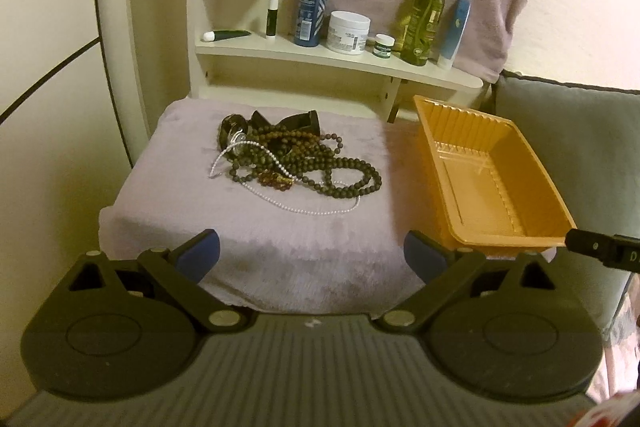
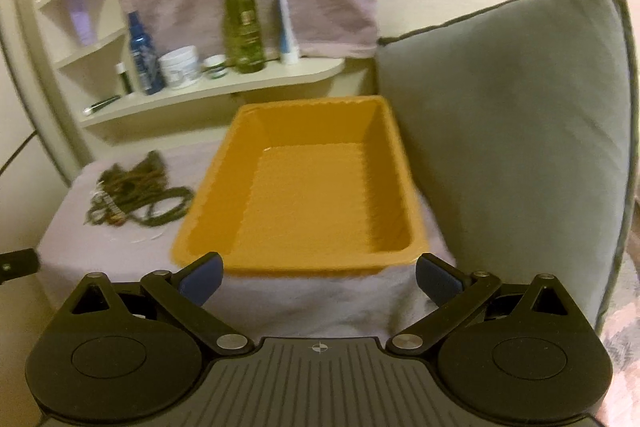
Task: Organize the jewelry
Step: 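Move the right tool to the orange tray and clamp its rim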
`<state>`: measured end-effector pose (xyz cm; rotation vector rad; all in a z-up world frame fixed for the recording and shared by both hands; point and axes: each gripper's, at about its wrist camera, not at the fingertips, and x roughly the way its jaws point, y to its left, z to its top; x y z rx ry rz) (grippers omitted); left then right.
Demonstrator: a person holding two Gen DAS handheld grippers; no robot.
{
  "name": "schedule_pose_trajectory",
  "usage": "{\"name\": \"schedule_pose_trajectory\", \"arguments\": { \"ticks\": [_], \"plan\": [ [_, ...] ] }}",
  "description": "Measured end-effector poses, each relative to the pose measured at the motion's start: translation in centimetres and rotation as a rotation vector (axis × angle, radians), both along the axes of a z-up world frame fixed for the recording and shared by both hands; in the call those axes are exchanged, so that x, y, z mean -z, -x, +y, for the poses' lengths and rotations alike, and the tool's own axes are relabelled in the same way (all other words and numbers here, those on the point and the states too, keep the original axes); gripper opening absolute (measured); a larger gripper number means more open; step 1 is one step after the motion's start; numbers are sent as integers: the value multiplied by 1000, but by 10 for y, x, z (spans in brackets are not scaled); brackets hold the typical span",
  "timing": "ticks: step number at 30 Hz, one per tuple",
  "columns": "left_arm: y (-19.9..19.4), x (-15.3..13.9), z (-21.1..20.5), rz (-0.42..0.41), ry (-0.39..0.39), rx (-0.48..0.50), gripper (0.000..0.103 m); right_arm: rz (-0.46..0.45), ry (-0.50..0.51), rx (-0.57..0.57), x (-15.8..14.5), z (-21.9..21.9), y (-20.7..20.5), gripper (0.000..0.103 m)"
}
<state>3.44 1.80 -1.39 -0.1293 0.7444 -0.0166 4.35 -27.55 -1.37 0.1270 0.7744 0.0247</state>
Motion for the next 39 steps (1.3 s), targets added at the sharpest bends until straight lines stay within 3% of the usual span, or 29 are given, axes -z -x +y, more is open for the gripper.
{"name": "schedule_pose_trajectory", "arguments": {
  "ticks": [6,8,12,20,26,34,39],
  "plan": [
    [-17,3,-5,-12,-2,36,98,-29,55,43,13,-23,-16,102],
    [-22,6,-7,-10,-8,44,98,-28,55,51,19,-30,-22,89],
    [-32,12,-11,-6,-16,55,97,-7,49,51,37,-41,-38,80],
    [-56,25,-19,24,-6,60,97,27,28,41,66,-51,-65,53],
    [-70,34,-28,52,-8,82,97,37,-19,51,75,-57,-73,36],
    [-76,42,-29,75,-6,79,97,51,-47,69,77,-59,-77,19],
    [-74,42,-27,70,0,71,97,68,-91,74,84,-63,-80,19]
  ]
}}
